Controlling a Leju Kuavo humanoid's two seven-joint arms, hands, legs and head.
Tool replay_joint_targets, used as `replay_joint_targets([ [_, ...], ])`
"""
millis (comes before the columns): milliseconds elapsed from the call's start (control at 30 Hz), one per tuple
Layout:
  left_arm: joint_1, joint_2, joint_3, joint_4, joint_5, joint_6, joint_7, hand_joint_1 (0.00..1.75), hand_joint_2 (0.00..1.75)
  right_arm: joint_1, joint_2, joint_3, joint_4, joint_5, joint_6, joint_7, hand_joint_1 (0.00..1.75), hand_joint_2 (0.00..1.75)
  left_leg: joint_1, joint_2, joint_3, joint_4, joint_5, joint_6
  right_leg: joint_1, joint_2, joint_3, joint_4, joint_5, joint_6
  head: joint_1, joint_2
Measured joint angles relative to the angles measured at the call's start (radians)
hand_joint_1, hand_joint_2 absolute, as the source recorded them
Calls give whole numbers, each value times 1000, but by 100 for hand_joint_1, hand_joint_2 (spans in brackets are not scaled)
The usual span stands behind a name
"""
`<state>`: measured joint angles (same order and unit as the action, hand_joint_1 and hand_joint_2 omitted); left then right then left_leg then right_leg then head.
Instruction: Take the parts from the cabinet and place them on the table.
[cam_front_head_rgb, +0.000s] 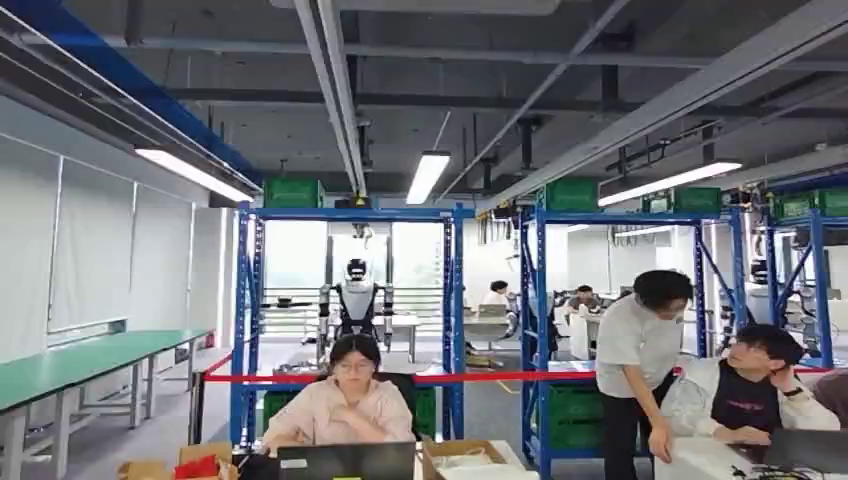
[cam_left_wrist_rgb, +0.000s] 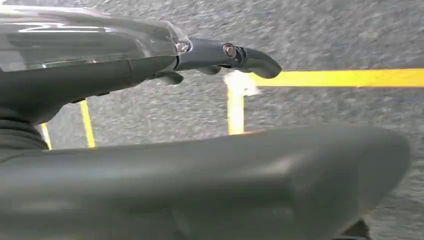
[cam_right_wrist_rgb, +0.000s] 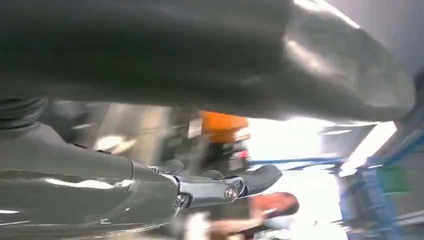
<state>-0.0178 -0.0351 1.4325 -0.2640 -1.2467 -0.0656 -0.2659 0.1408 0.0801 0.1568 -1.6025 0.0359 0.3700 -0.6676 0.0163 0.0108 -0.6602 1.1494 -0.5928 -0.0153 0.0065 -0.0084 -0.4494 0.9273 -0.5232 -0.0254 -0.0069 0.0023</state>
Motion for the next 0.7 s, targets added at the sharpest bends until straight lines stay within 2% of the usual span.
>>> replay_joint_targets([
  [33, 0, -1, 2, -1, 0, 0, 0, 0, 0, 5, 0, 0, 23, 6, -8, 1, 0, 0, 0, 0, -12, 67, -40, -1, 3, -4, -13, 2, 9, -2, 0, 0],
  [67, 0, -2, 4, -3, -1, 0, 0, 0, 0, 6, 0, -1, 71, 17, -22, 1, 0, 0, 0, 0, -19, 132, -54, -2, 7, -7, -31, 7, 19, -4, 0, 0],
  [100, 0, -3, 6, -5, -1, 0, 0, 0, 0, 3, -1, -1, 110, 43, -52, 7, 0, 0, 0, 0, -12, 158, -34, -2, 8, -9, -49, 14, 28, -3, 0, 0],
  [133, 0, -4, 8, -7, -3, 0, -1, 0, 0, 0, -2, 0, 160, 79, -90, 9, 0, 0, 0, 0, 10, 146, 8, -2, 9, -10, -70, 24, 36, -1, 0, 0],
  [167, 1, -5, 10, -8, -5, 0, -1, 0, 0, -1, -3, -1, 210, 99, -119, 6, 0, 0, 0, 0, 45, 104, 46, 0, 9, -10, -91, 34, 42, 1, 0, 0],
  [200, 1, -7, 13, -10, -8, 0, -2, 0, 0, -1, -4, -1, 261, 112, -142, 2, 0, 0, 0, 0, 99, 32, 68, 2, 8, -10, -112, 48, 47, 4, 0, 0],
  [267, -1, -12, 15, -16, -17, 0, -5, 0, 0, -13, -4, -2, 340, 141, -183, -5, 0, 0, -3, -1, 215, -135, 37, 7, 14, -9, -143, 79, 51, 10, 0, 0],
  [300, -3, -13, 16, -17, -24, 0, -9, 0, 0, -33, -4, -3, 411, 166, -220, -4, 0, 0, -3, -1, 224, -157, 16, 13, 14, -9, -151, 84, 60, 18, 0, 0],
  [367, -4, -18, 18, -17, -36, -1, -15, 0, 0, -75, -4, -12, 577, 219, -304, 5, 0, 0, -7, -2, 214, -157, 17, 14, 11, -9, -162, 85, 79, 29, 0, 0],
  [400, -3, -22, 19, -17, -44, -2, -17, 0, 0, -89, -4, -17, 653, 238, -341, 5, 0, 0, -2, -1, 202, -166, 25, 24, 16, -7, -170, 87, 87, 38, 0, 0],
  [433, -6, -26, 21, -18, -48, -3, -18, 0, 0, -102, -10, -24, 738, 251, -375, 2, 0, 0, 1, 2, 191, -166, 36, 35, 11, -2, -182, 99, 56, 44, 0, 0],
  [467, -5, -27, 22, -20, -55, -3, -19, 0, 0, -116, -10, -32, 844, 269, -417, -6, 0, 0, 1, 0, 176, -165, 49, 40, 6, 2, -193, 140, -8, 51, 0, 0],
  [500, -4, -28, 22, -20, -61, -3, -20, 0, 0, -133, -10, -37, 911, 274, -438, 7, 0, 0, -2, 1, 163, -165, 59, 50, 1, 3, -206, 200, -69, 55, 0, 0],
  [533, -4, -29, 23, -20, -66, -4, -21, 0, 0, -148, -12, -47, 1005, 274, -459, 39, 0, 0, -5, 2, 151, -165, 71, 50, -2, 3, -217, 271, -121, 58, -1, 0],
  [567, -5, -30, 23, -20, -73, -5, -23, 0, 0, -159, -14, -58, 1077, 277, -472, 66, 0, 0, -7, 2, 139, -164, 81, 52, -5, 3, -221, 329, -144, 60, -1, 0],
  [600, -7, -31, 23, -20, -77, -5, -24, 0, 0, -161, -15, -67, 1146, 286, -490, 108, 0, 0, -9, 2, 124, -163, 93, 53, -6, 3, -214, 366, -134, 62, -1, 0],
  [633, -7, -31, 23, -20, -81, -5, -24, 0, 0, -155, -18, -68, 1185, 293, -505, 146, 0, 0, -11, 2, 110, -163, 104, 52, -6, 3, -191, 359, -100, 63, -1, 0],
  [667, -7, -32, 23, -20, -84, -5, -24, 0, 0, -151, -21, -68, 1225, 299, -518, 189, 0, 0, -13, 2, 96, -163, 115, 51, -6, 4, -152, 317, -61, 62, -1, 0],
  [700, -7, -32, 23, -20, -90, -5, -24, 0, 0, -150, -25, -69, 1264, 306, -523, 235, 0, 0, -15, 1, 83, -163, 125, 49, -5, 4, -99, 247, -33, 59, -1, 0],
])
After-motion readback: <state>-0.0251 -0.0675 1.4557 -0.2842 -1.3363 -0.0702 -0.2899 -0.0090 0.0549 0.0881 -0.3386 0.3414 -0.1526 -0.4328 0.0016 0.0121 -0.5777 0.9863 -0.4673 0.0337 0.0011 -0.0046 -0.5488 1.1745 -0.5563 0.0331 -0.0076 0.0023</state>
